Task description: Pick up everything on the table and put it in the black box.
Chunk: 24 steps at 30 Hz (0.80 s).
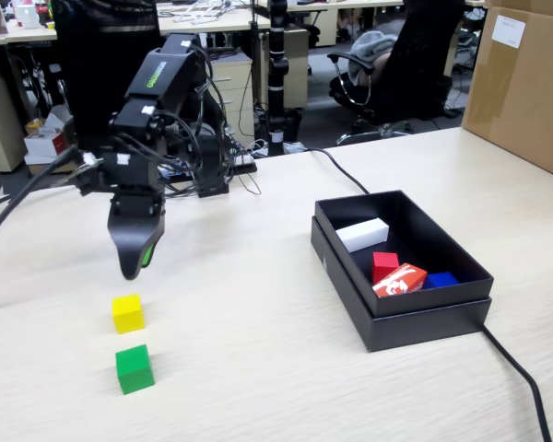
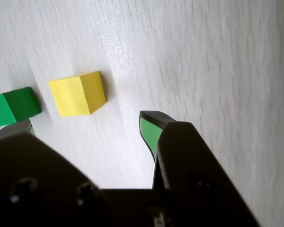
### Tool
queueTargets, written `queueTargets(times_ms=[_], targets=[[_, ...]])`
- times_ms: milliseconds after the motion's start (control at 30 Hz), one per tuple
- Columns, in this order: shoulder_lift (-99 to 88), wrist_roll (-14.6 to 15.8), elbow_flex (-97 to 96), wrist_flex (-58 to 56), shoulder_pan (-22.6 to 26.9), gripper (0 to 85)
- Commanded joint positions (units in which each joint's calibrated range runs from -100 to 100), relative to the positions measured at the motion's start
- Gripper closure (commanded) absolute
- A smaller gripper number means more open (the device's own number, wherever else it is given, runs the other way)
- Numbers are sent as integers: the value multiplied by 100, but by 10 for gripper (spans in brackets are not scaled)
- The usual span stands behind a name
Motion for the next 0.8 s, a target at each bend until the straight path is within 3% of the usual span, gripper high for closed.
queueTargets(times_ms=[0, 767], targets=[[219, -54, 661, 344, -63, 402], [1906, -132, 1767, 352, -54, 412]])
